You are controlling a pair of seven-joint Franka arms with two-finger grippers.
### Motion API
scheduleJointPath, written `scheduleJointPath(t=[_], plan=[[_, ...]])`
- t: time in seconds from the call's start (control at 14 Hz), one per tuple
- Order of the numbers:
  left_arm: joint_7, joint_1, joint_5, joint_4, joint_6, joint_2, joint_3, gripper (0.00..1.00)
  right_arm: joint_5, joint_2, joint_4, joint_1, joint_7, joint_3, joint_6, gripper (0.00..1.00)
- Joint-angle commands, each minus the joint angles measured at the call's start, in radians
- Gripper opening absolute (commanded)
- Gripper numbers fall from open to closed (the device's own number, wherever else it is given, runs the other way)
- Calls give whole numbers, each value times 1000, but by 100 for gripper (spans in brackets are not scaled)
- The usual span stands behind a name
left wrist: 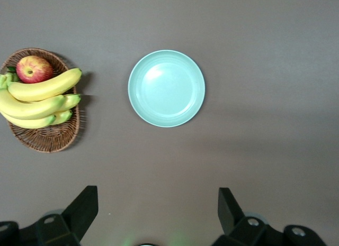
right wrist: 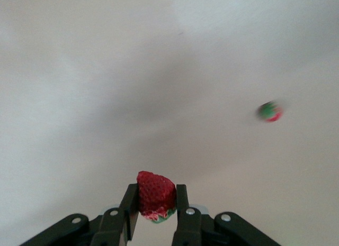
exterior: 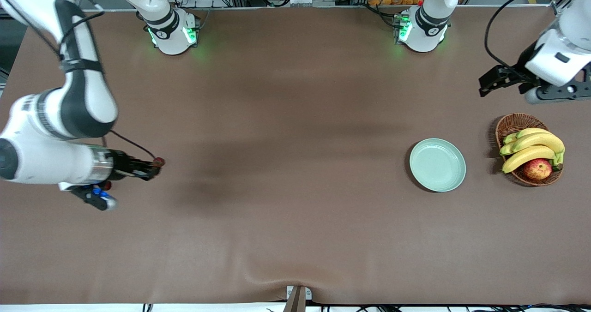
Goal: Collect all strawberries into plate
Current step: 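Carry the strawberry to mid-table while the left gripper reaches toward it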
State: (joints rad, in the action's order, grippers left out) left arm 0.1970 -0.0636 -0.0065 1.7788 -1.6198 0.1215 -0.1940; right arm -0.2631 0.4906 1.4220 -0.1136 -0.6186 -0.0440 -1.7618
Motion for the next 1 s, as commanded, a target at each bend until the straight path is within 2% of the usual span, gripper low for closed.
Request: scheduleJointPath(t=[0.0, 0.14, 0.36, 0.64, 0.93], plan=[[80, 1, 11, 7, -18, -17, -65, 100, -77, 29, -11, -102, -194, 16, -94, 0], [111, 1, 17, 8, -34, -29, -96, 100, -82, 60, -12, -185, -335, 16, -192, 0], [136, 1, 20, 10, -41, -65, -131, 100, -77, 161, -15, -349, -566, 18, -419, 0], [137, 2, 20, 28, -81, -102, -142, 100, -87, 268, -23, -477, -800, 13, -721, 0], [177, 5, 20, 45, -143, -146, -183, 100, -134, 350, -60, -554, -860, -10, -832, 0]])
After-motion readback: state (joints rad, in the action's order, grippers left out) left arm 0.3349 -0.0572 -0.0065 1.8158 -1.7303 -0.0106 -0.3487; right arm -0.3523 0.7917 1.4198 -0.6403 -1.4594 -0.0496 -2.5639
